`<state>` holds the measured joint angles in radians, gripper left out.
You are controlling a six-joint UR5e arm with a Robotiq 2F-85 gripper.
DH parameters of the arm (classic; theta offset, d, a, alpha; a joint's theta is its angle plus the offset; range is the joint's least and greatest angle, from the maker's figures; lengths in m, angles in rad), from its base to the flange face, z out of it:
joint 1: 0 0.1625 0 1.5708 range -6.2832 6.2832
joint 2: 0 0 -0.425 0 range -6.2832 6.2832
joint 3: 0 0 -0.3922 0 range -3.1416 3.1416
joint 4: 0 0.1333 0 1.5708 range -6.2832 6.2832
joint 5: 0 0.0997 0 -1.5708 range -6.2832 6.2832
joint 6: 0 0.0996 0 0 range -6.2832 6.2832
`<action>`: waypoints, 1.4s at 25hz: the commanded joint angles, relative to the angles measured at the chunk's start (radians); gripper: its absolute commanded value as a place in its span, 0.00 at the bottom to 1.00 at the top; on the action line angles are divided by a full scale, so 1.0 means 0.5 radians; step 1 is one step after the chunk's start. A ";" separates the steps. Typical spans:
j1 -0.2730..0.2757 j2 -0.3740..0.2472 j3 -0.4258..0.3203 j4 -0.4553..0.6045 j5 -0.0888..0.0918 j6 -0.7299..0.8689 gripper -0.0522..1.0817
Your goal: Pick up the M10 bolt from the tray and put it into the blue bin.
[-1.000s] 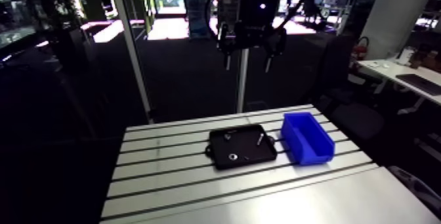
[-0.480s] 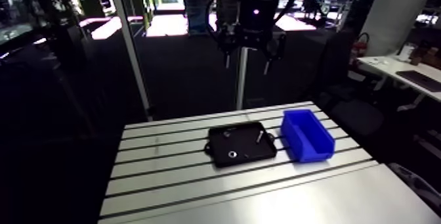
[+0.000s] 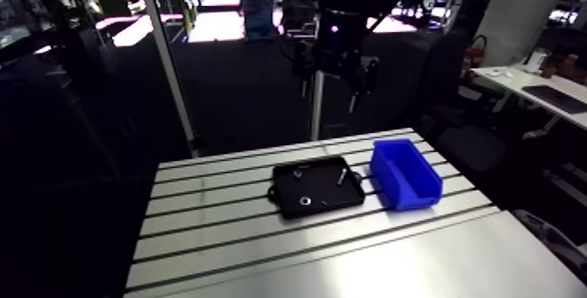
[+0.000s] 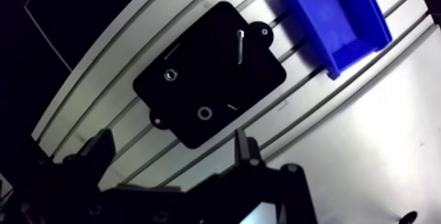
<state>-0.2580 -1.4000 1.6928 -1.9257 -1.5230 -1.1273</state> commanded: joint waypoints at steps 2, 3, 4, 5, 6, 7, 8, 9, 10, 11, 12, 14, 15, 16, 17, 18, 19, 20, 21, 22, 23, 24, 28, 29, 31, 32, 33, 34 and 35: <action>-0.009 0.074 0.089 -0.120 -0.039 0.023 0.06; -0.009 0.084 0.092 -0.123 -0.048 0.026 0.06; -0.012 0.093 0.101 -0.136 -0.051 0.026 0.06; -0.015 0.108 0.107 -0.169 -0.054 0.026 0.06; -0.021 0.111 0.120 -0.206 -0.057 0.026 0.06; -0.021 0.114 0.135 -0.240 -0.060 0.026 0.06; -0.021 0.123 0.141 -0.261 -0.069 0.026 0.06; -0.024 0.123 0.150 -0.271 -0.085 0.023 0.06; -0.033 0.126 0.156 -0.271 -0.103 0.026 0.06; -0.039 0.130 0.160 -0.271 -0.115 0.023 0.06; -0.049 0.139 0.163 -0.274 -0.125 0.023 0.06; -0.070 0.151 0.172 -0.274 -0.131 0.020 0.06; -0.079 0.151 0.178 -0.274 -0.134 0.020 0.06; -0.088 0.157 0.184 -0.277 -0.131 0.014 0.06; -0.101 0.160 0.190 -0.286 -0.131 0.011 0.06; -0.119 0.166 0.196 -0.301 -0.131 0.005 0.06; -0.131 0.182 0.199 -0.314 -0.131 0.001 0.07; -0.138 0.194 0.203 -0.317 -0.131 -0.002 0.10; -0.138 0.206 0.203 -0.320 -0.128 -0.005 0.15; -0.138 0.215 0.203 -0.320 -0.128 -0.008 0.16; -0.138 0.228 0.206 -0.320 -0.128 -0.005 0.16; -0.141 0.240 0.209 -0.323 -0.128 -0.005 0.17; -0.144 0.283 0.242 -0.449 -0.128 -0.008 0.25; -0.141 0.286 0.252 -0.467 -0.128 -0.008 0.26; -0.141 0.298 0.261 -0.476 -0.128 -0.005 0.29; -0.141 0.308 0.261 -0.479 -0.128 -0.002 0.30; -0.141 0.314 0.261 -0.488 -0.128 -0.002 0.32; -0.141 0.317 0.261 -0.498 -0.128 -0.002 0.32; -0.141 0.320 0.267 -0.513 -0.128 -0.002 0.33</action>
<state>-0.3284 -1.2525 1.8188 -2.1568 -1.5868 -1.1294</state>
